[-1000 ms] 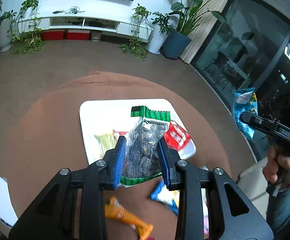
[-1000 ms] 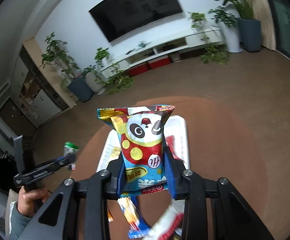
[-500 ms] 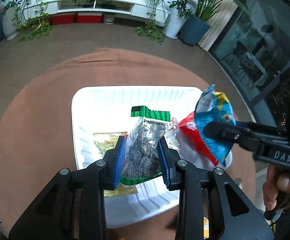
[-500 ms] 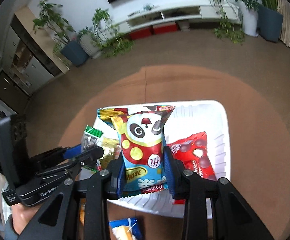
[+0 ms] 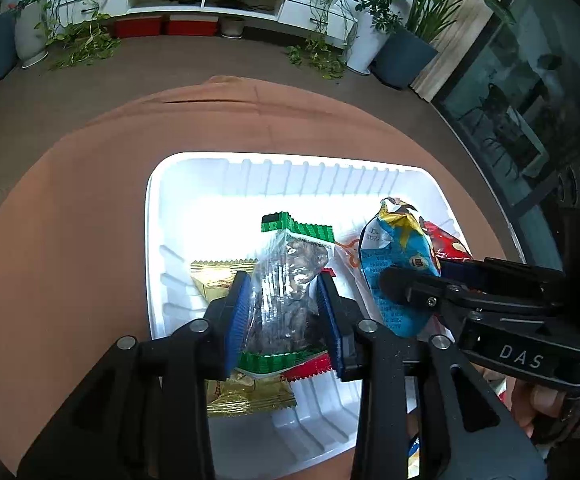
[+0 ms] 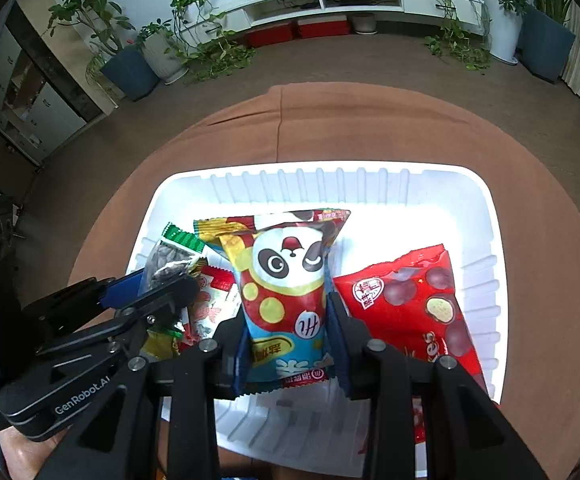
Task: Organize snacks
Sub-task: 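Withdraw both tools from the tray back over the remaining snacks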
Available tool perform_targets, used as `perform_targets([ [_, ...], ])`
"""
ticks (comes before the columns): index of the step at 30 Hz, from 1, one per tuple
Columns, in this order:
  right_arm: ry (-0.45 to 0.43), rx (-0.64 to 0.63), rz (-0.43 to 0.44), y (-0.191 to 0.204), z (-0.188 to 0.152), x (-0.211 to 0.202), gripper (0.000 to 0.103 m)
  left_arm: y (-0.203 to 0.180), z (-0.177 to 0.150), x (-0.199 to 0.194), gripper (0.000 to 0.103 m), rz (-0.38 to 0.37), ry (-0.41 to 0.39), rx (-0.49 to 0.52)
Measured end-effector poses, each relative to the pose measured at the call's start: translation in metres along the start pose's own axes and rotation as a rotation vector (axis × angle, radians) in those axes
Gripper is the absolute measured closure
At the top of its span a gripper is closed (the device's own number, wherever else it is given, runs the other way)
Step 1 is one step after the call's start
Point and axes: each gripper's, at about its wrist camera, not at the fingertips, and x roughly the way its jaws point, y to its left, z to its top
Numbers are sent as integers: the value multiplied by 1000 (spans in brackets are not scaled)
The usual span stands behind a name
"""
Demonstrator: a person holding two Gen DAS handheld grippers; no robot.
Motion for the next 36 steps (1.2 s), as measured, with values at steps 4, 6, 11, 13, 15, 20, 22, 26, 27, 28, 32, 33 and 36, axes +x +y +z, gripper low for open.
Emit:
perform_targets([
  [4, 3, -2, -4, 0, 1, 1, 64, 0, -1, 0, 57, 8, -4, -10],
  [6, 1, 3, -3, 0, 1, 0, 64, 2, -1, -5, 57, 9, -8, -10],
  [11, 6, -5, -7, 0, 1, 1, 57, 5, -5, -18, 51, 11, -18, -10],
  [13, 1, -5, -11, -1, 1, -2, 55, 6, -7, -26, 50, 13, -27, -15],
  [15, -3, -4, -12, -2, 1, -4, 53, 6, -8, -33, 44, 13, -38, -16],
  [20, -25, -10, -13, -1, 0, -17, 41, 7, -18, -65, 24, 19, -92, -22],
  [22, -39, 0, -7, -2, -1, -27, 36, 7, -26, -81, 18, 13, -115, -29],
  [26, -93, 39, 38, -7, -4, -61, 27, 4, -48, -113, 13, -2, -150, -22],
  [27, -111, 42, 46, -7, -5, -71, 26, 3, -54, -119, 13, -5, -156, -20],
  [28, -133, 43, 53, -8, -7, -83, 24, 2, -61, -126, 12, -8, -164, -23],
  [32, -218, 35, 84, -7, -23, -128, 17, -2, -89, -150, 6, -18, -186, -28],
  [33, -229, 34, 89, -8, -28, -136, 16, -3, -96, -154, 6, -19, -188, -27],
  [36, -255, 26, 114, -8, -50, -156, 14, -10, -123, -165, 3, -30, -180, -25],
])
